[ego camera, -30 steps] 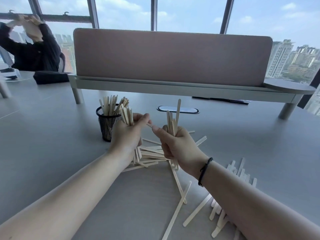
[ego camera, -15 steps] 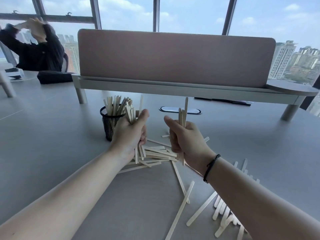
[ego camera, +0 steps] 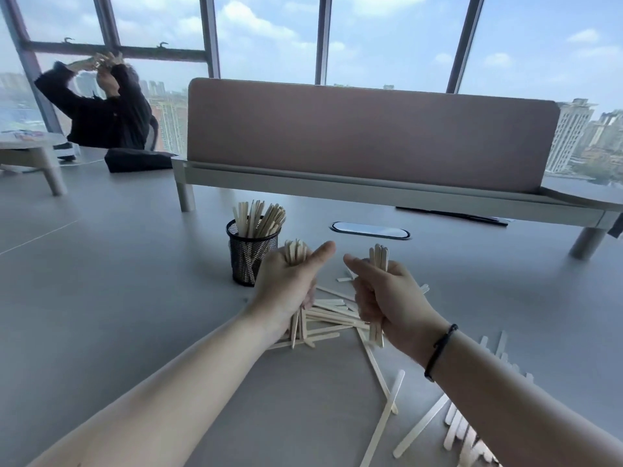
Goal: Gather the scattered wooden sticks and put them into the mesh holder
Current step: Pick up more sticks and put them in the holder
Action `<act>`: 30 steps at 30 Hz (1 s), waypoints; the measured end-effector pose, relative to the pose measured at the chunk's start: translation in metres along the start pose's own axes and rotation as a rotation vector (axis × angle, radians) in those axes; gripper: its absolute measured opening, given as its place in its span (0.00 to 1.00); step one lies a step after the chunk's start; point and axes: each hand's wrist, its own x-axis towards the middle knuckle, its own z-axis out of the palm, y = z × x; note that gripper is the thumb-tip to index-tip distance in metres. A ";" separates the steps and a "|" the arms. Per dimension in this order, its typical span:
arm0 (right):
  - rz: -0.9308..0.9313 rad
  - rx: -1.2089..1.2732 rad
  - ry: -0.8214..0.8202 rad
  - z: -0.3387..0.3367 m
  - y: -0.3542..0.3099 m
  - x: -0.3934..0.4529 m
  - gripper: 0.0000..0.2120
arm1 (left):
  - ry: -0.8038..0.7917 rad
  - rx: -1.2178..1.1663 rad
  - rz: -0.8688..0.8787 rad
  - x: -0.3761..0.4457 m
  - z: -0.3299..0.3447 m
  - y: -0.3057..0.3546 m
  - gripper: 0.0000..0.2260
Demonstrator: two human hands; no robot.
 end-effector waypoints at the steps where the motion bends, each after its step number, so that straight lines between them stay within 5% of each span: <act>1: 0.021 0.017 0.006 0.002 -0.003 0.001 0.27 | -0.012 0.005 -0.023 -0.001 0.001 0.001 0.23; 6: 0.038 0.118 -0.037 0.025 -0.034 0.021 0.29 | 0.062 -0.171 -0.139 0.014 -0.006 0.042 0.27; 15: -0.122 0.426 -0.205 0.113 -0.099 0.088 0.35 | 0.348 -0.298 0.038 0.099 -0.078 0.106 0.28; 20: -0.114 0.368 -0.106 0.143 -0.086 0.121 0.26 | 0.417 -0.333 -0.044 0.118 -0.085 0.086 0.29; 25: -0.198 -0.048 0.038 0.148 -0.058 0.140 0.14 | 0.501 -0.104 -0.095 0.120 -0.089 0.052 0.20; 30: -0.648 -0.897 0.132 0.141 -0.042 0.146 0.13 | 0.511 0.328 0.085 0.119 -0.098 0.032 0.15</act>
